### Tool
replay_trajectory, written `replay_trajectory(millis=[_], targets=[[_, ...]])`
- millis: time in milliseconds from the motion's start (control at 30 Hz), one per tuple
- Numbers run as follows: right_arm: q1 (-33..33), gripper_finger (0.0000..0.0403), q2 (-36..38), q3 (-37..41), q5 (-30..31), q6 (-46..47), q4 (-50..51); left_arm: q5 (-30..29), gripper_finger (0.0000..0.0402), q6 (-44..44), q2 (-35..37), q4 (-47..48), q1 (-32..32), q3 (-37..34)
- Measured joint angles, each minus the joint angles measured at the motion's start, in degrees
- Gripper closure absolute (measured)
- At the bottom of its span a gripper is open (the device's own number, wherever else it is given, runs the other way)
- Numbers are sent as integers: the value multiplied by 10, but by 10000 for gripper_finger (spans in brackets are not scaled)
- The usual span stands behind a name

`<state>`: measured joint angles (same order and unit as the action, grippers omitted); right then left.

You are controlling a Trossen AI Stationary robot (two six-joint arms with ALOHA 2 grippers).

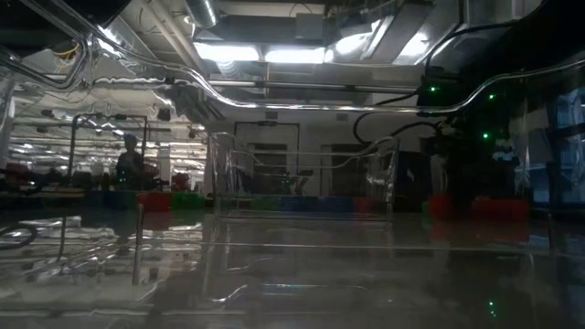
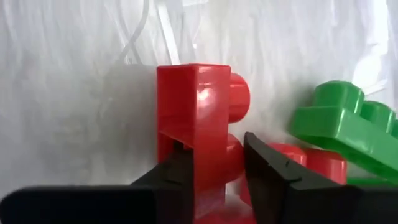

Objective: Sort blocks
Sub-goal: Put the red game piece into the top right transparent bin

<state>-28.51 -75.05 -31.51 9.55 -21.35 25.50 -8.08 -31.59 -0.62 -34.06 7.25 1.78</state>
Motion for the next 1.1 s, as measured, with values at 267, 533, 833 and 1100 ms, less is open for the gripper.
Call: replay_trajectory(millis=[267,533,833,1100], targets=[[1,341,18,-60,-7,-13,44,0,396,0,0,1,0,0],[0,396,28,-99,-8,-27,65,0,396,1,0,1,0,0],[0,316,27,-99,-103,20,64,0,396,2,0,2,0,0],[0,219,2,-100,-81,31,82,0,396,2,0,2,0,0]])
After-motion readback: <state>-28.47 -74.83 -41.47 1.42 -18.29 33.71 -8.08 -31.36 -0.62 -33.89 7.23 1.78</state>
